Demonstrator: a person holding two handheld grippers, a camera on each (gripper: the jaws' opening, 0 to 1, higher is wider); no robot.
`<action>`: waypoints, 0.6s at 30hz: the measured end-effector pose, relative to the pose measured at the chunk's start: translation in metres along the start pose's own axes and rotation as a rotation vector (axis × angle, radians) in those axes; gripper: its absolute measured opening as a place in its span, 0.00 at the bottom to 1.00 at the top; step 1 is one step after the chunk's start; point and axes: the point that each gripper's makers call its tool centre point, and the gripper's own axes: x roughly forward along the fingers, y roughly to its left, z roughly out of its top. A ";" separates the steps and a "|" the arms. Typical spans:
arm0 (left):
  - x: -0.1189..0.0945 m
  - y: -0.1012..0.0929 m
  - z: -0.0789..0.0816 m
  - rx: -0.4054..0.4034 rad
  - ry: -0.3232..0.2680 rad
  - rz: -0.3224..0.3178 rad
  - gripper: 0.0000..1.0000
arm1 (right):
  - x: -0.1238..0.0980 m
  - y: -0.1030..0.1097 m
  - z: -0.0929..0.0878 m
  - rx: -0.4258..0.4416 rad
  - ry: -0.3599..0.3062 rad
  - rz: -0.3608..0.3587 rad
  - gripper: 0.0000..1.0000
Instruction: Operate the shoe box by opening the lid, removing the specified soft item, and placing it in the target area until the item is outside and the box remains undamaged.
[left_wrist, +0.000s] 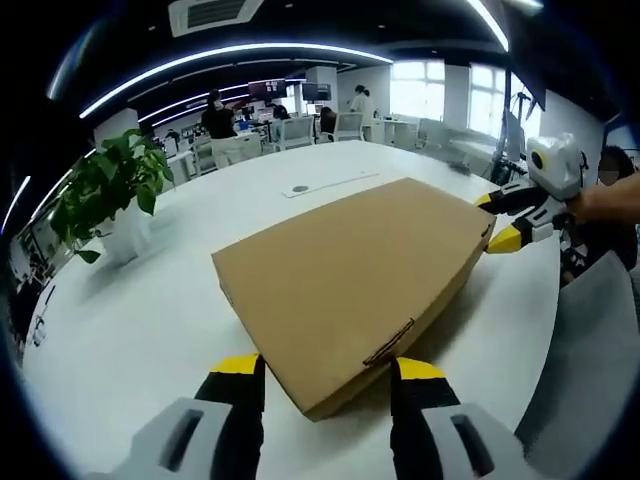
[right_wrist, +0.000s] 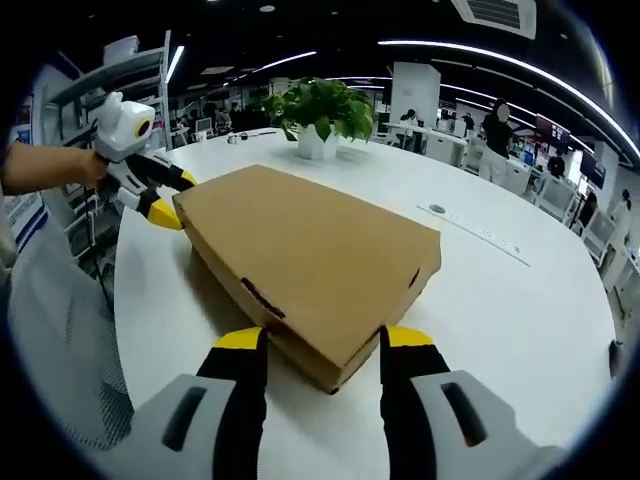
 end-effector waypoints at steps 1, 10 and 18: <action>-0.001 0.000 -0.001 0.001 0.001 -0.001 0.50 | -0.001 0.002 0.000 -0.001 0.000 -0.001 0.41; -0.013 -0.004 -0.008 0.015 0.020 -0.015 0.50 | -0.005 0.018 -0.003 -0.004 0.004 -0.003 0.40; -0.024 -0.008 -0.014 0.025 0.039 -0.025 0.50 | -0.011 0.031 -0.005 -0.004 0.004 0.003 0.39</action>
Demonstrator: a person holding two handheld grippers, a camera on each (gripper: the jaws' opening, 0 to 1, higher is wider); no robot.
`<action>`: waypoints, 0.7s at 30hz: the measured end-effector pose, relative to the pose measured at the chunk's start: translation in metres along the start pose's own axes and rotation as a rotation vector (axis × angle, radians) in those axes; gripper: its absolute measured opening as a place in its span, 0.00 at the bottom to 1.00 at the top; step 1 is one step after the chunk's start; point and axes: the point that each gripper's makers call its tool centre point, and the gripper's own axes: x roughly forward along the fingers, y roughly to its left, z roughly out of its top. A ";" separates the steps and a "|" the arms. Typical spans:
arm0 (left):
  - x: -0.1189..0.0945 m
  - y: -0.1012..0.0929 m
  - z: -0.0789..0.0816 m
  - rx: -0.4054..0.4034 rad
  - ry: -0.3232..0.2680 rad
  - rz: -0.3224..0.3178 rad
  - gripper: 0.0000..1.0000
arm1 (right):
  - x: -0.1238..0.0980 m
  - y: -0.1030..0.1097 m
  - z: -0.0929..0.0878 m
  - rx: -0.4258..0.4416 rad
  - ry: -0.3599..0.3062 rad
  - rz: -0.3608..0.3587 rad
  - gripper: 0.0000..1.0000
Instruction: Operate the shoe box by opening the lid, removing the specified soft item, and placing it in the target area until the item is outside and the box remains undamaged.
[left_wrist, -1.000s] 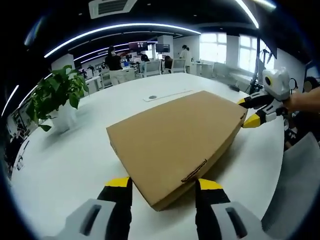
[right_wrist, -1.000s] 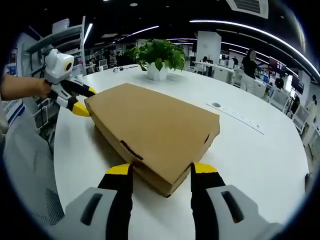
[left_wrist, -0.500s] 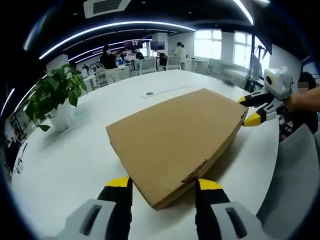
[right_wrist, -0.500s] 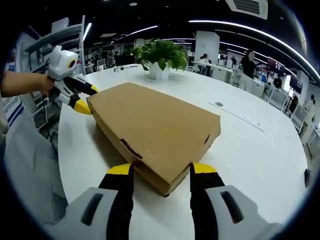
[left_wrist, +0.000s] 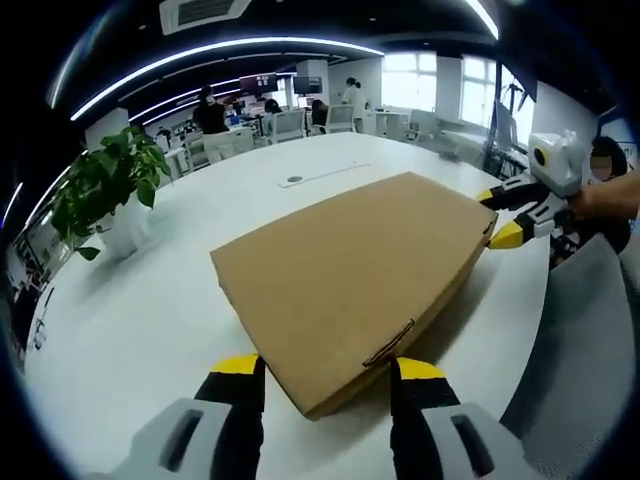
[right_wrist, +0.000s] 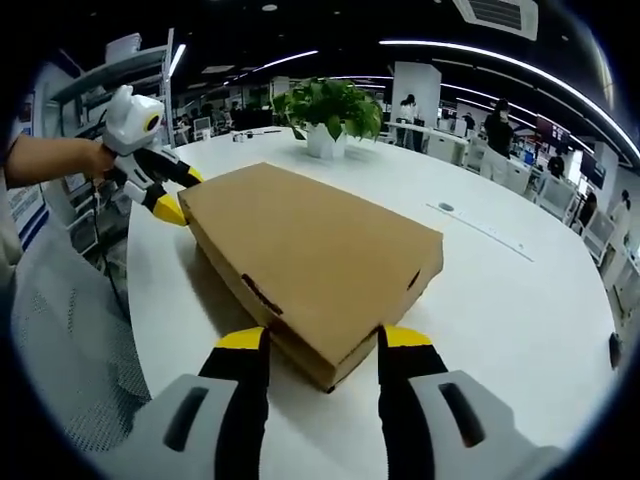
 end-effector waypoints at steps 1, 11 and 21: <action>-0.002 -0.001 -0.001 0.000 0.002 -0.001 0.50 | 0.000 0.002 -0.001 0.001 0.000 0.001 0.39; -0.014 -0.001 -0.012 0.007 0.028 -0.011 0.50 | -0.006 0.020 -0.002 0.012 -0.010 0.019 0.38; -0.027 -0.006 -0.025 0.015 0.036 -0.018 0.50 | -0.015 0.037 -0.007 0.018 -0.018 0.031 0.38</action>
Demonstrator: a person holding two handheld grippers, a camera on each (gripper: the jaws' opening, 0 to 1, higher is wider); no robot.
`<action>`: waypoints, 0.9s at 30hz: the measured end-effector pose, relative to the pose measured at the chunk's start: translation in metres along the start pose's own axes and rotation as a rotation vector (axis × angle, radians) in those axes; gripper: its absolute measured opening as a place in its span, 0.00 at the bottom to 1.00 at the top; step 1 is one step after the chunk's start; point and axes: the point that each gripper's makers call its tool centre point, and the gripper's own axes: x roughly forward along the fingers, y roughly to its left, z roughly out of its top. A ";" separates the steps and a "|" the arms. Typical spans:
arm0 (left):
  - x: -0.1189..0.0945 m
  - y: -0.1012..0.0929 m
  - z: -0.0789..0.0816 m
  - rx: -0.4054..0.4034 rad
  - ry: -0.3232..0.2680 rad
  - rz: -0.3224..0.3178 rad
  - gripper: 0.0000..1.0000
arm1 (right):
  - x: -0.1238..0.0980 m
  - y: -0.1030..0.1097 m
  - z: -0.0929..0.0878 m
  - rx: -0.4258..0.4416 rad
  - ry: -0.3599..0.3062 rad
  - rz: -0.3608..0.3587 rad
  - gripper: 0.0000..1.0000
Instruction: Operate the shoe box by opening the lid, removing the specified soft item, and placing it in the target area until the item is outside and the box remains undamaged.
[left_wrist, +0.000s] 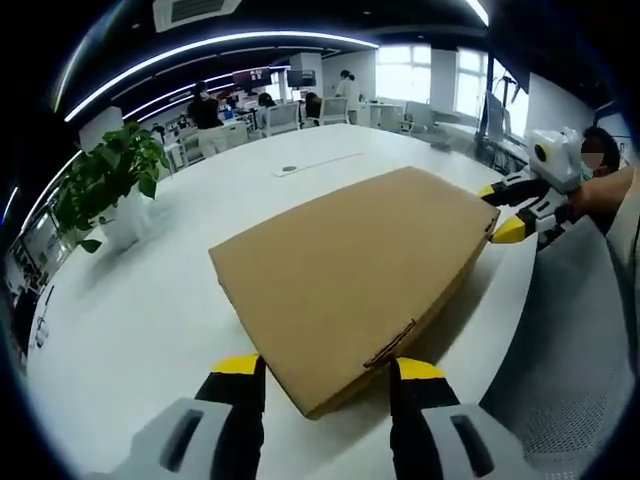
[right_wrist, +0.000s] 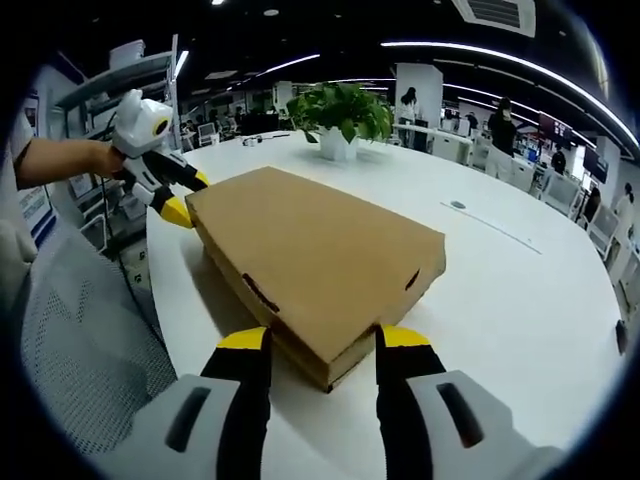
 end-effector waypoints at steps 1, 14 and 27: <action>-0.001 0.000 -0.001 0.000 0.000 0.000 0.49 | 0.000 0.001 0.000 0.000 0.000 0.001 0.38; -0.007 -0.001 -0.008 0.012 0.024 0.002 0.50 | -0.004 0.010 -0.002 -0.001 -0.002 0.021 0.38; -0.014 -0.004 -0.005 0.007 0.037 -0.029 0.53 | -0.011 0.012 0.006 0.032 -0.045 0.047 0.38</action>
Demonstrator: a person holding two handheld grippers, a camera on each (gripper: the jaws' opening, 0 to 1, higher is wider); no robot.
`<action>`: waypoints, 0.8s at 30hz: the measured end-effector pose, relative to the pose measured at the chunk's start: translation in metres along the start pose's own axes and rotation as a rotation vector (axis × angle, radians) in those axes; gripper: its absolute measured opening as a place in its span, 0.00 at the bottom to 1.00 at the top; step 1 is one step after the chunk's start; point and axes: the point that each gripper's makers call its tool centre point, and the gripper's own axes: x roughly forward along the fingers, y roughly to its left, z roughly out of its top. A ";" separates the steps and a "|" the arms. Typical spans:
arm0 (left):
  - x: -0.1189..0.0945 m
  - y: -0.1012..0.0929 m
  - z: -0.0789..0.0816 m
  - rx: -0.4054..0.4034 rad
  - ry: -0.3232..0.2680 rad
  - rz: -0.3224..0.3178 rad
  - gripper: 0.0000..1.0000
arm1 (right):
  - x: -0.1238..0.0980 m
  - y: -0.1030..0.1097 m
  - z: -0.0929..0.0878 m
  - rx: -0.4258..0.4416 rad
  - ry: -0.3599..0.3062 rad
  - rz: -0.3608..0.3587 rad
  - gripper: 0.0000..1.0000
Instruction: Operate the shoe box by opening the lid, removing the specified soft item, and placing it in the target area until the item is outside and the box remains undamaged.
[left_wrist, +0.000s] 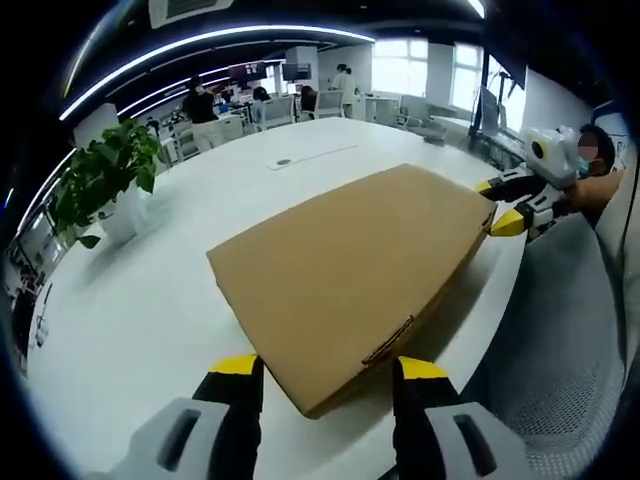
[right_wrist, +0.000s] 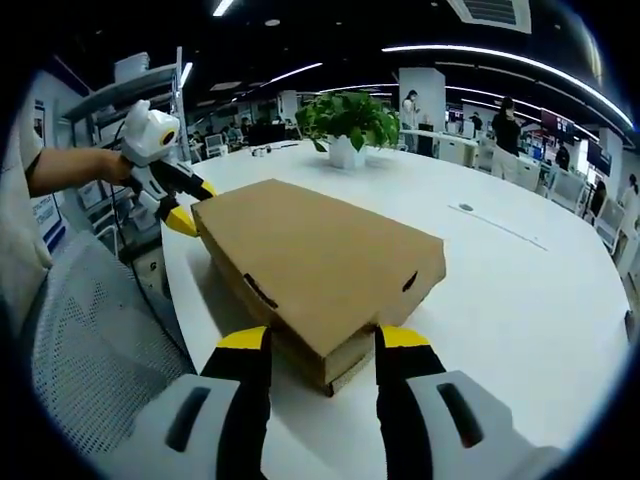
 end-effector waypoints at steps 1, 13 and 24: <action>0.000 0.000 0.000 0.002 0.002 -0.004 0.54 | 0.000 0.000 0.000 -0.002 -0.002 0.001 0.38; -0.014 -0.003 0.013 -0.014 -0.024 -0.026 0.59 | -0.011 0.002 0.017 -0.017 -0.041 0.011 0.39; -0.029 -0.001 0.032 -0.042 -0.079 -0.038 0.61 | -0.022 0.001 0.039 -0.031 -0.089 0.023 0.39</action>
